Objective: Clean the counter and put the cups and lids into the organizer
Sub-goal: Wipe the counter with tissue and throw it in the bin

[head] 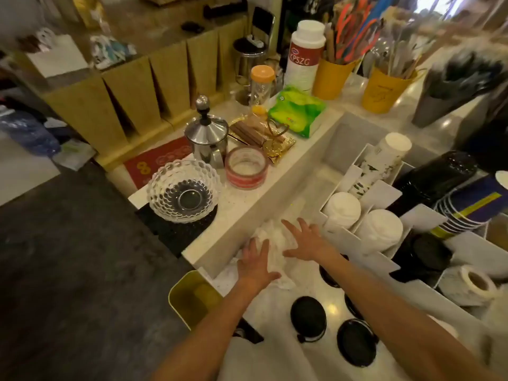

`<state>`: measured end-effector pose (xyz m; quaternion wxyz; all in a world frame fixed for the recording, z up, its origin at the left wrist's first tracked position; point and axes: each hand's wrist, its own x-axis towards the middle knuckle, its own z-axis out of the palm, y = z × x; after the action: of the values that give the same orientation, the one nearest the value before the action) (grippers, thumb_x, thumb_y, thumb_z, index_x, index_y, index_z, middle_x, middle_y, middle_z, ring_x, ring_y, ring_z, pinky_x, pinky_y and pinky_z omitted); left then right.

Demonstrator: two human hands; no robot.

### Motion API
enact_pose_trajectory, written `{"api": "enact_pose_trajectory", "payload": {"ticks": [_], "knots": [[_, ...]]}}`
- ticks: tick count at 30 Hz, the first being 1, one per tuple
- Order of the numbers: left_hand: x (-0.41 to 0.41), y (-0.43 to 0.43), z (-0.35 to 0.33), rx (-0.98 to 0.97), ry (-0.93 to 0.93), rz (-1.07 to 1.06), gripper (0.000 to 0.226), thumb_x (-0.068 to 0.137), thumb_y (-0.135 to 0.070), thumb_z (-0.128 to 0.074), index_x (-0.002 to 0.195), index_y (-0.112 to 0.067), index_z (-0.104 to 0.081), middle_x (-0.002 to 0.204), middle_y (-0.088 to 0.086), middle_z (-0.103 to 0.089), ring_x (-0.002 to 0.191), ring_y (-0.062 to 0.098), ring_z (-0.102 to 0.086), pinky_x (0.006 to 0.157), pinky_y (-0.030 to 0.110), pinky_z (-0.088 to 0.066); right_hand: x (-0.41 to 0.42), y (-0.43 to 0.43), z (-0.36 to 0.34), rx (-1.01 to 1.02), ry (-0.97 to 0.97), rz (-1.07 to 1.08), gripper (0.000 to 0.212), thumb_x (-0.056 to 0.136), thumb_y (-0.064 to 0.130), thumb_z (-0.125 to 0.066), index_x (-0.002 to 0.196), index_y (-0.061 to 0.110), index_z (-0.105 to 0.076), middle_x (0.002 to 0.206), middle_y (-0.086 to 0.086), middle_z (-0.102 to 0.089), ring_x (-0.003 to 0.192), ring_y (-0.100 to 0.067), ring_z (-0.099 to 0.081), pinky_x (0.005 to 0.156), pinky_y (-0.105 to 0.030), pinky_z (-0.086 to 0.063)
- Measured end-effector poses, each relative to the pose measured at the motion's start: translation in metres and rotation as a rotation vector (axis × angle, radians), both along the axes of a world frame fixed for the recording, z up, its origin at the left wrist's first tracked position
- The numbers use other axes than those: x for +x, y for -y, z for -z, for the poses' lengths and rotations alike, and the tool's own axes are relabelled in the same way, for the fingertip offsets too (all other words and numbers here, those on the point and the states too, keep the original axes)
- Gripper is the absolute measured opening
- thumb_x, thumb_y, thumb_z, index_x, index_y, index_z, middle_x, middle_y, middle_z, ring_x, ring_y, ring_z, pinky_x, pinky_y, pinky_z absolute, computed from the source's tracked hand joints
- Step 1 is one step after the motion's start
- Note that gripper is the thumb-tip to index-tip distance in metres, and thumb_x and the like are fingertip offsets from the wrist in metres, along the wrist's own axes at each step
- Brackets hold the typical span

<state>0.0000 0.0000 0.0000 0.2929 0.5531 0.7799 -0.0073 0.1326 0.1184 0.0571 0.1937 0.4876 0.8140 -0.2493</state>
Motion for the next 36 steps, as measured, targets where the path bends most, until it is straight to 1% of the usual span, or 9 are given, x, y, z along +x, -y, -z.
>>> {"api": "enact_pose_trajectory", "payload": {"ticks": [6,11,16,20,23,26,29,32,36], "knots": [[-0.009,0.007,-0.006,0.057,-0.065,-0.138,0.059,0.095,-0.044,-0.056,0.142,-0.017,-0.035,0.151,0.012,-0.029,0.136,0.031,-0.031,0.111,0.039,-0.035,-0.021,0.006,0.023,0.047,0.071,-0.156,0.067,0.088,0.057,-0.054,0.148,0.041,-0.027,0.154,-0.009,-0.02,0.137,-0.037,-0.023,0.112,-0.044,-0.028],[-0.014,0.025,-0.006,0.084,0.025,-0.278,0.042,0.098,-0.025,-0.052,0.136,-0.009,-0.045,0.144,0.015,-0.038,0.132,0.03,-0.035,0.111,0.037,-0.032,-0.013,0.01,0.03,-0.015,-0.22,-0.001,0.039,0.097,0.016,-0.047,0.135,0.02,-0.056,0.136,-0.017,-0.047,0.123,-0.033,-0.047,0.103,-0.034,-0.038],[-0.019,0.033,-0.011,0.198,0.287,-0.471,0.047,0.096,-0.029,-0.057,0.136,-0.012,-0.039,0.136,0.01,-0.045,0.122,0.024,-0.047,0.096,0.03,-0.038,-0.002,0.022,0.019,-0.211,-0.608,0.484,0.035,0.095,0.006,-0.043,0.12,0.008,-0.067,0.127,-0.013,-0.063,0.116,-0.03,-0.057,0.101,-0.042,-0.045],[-0.013,0.044,-0.023,0.32,0.496,-0.446,0.053,0.097,-0.041,-0.054,0.14,-0.026,-0.028,0.136,-0.005,-0.043,0.114,0.008,-0.045,0.094,0.026,-0.036,-0.001,0.039,-0.003,-0.409,-0.931,0.939,0.035,0.094,0.009,-0.041,0.092,0.025,-0.072,0.114,-0.009,-0.068,0.097,-0.022,-0.062,0.085,-0.038,-0.055],[-0.004,0.054,-0.03,0.485,0.497,-0.335,0.049,0.102,-0.034,-0.048,0.147,-0.027,-0.032,0.146,-0.009,-0.039,0.13,0.006,-0.04,0.109,0.025,-0.029,-0.007,0.062,-0.012,-0.601,-1.093,1.072,0.03,0.094,0.019,-0.044,0.101,0.024,-0.073,0.108,-0.004,-0.072,0.097,-0.023,-0.065,0.074,-0.034,-0.055],[0.007,0.07,-0.037,0.461,0.474,-0.32,0.039,0.103,-0.02,-0.044,0.142,-0.022,-0.047,0.146,0.002,-0.049,0.131,0.011,-0.045,0.113,0.029,-0.033,-0.016,0.093,-0.009,-0.864,-1.25,1.133,0.035,0.095,0.025,-0.045,0.116,0.01,-0.068,0.106,-0.014,-0.069,0.096,-0.029,-0.063,0.08,-0.039,-0.051],[0.015,0.1,-0.044,0.44,0.435,-0.38,0.037,0.099,-0.011,-0.043,0.131,-0.023,-0.055,0.13,0.001,-0.058,0.116,0.009,-0.051,0.099,0.022,-0.036,-0.026,0.132,-0.003,-0.902,-1.181,0.993,0.04,0.098,0.045,-0.045,0.122,0.018,-0.063,0.11,-0.01,-0.07,0.102,-0.024,-0.066,0.086,-0.037,-0.052],[0.02,0.131,-0.06,0.455,0.516,-0.442,0.038,0.093,0.002,-0.045,0.108,-0.028,-0.062,0.105,-0.01,-0.064,0.097,0.001,-0.059,0.087,0.02,-0.044,-0.033,0.168,0.009,-0.642,-1.008,0.837,0.035,0.092,0.049,-0.055,0.121,0.029,-0.055,0.115,-0.003,-0.066,0.1,-0.015,-0.065,0.087,-0.035,-0.055],[0.022,0.173,-0.081,0.367,0.656,-0.671,0.036,0.099,-0.008,-0.053,0.107,-0.042,-0.06,0.106,-0.018,-0.068,0.104,0.002,-0.065,0.089,0.018,-0.052,-0.033,0.199,0.026,-0.678,-0.995,1.185,0.022,0.093,0.039,-0.056,0.111,0.027,-0.059,0.109,-0.005,-0.066,0.094,-0.021,-0.066,0.081,-0.042,-0.057]]}}
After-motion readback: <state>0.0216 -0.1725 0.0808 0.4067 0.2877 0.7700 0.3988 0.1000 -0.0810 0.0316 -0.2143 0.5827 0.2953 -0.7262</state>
